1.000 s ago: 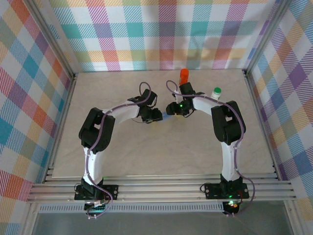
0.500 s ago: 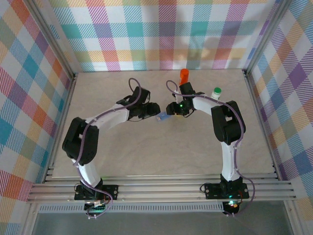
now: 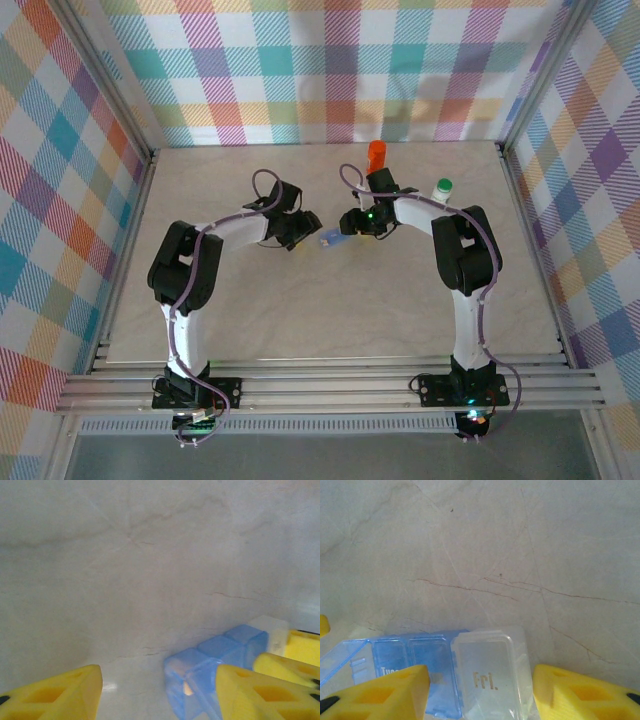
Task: Sort the pills into containers
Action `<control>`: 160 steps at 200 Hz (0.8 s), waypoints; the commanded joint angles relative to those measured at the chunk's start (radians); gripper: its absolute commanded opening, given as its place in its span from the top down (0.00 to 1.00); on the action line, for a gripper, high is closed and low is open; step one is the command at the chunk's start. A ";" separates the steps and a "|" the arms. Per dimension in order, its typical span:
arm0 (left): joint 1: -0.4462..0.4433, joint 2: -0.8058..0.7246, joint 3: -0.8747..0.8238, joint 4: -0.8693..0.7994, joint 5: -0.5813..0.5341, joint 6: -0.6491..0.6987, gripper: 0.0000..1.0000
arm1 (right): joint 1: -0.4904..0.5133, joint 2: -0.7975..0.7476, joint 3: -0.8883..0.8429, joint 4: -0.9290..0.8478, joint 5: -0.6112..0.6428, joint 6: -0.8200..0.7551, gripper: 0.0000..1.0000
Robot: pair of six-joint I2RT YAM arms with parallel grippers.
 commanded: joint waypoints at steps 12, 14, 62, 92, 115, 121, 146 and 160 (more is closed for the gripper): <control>-0.009 -0.021 -0.004 0.039 0.008 -0.026 0.48 | 0.008 0.067 -0.013 -0.015 0.033 -0.007 0.43; -0.010 -0.022 -0.003 0.036 0.004 -0.023 0.49 | 0.009 0.068 -0.014 -0.014 0.033 -0.007 0.43; -0.026 -0.017 -0.006 0.032 -0.003 -0.002 0.56 | 0.008 0.071 -0.009 -0.014 0.029 -0.006 0.43; -0.046 -0.017 0.012 0.032 -0.005 0.004 0.58 | 0.008 0.074 -0.011 -0.014 0.030 -0.005 0.43; -0.064 -0.015 0.018 0.021 -0.010 0.011 0.63 | 0.007 0.074 -0.010 -0.016 0.032 -0.004 0.43; -0.069 -0.017 0.014 0.019 -0.015 0.013 0.65 | 0.008 0.075 -0.010 -0.017 0.034 -0.004 0.43; -0.085 -0.011 0.000 0.009 -0.030 0.018 0.67 | 0.008 0.075 -0.009 -0.016 0.034 -0.003 0.43; -0.087 0.002 -0.005 0.008 -0.027 0.016 0.67 | 0.008 0.077 -0.008 -0.017 0.035 -0.003 0.43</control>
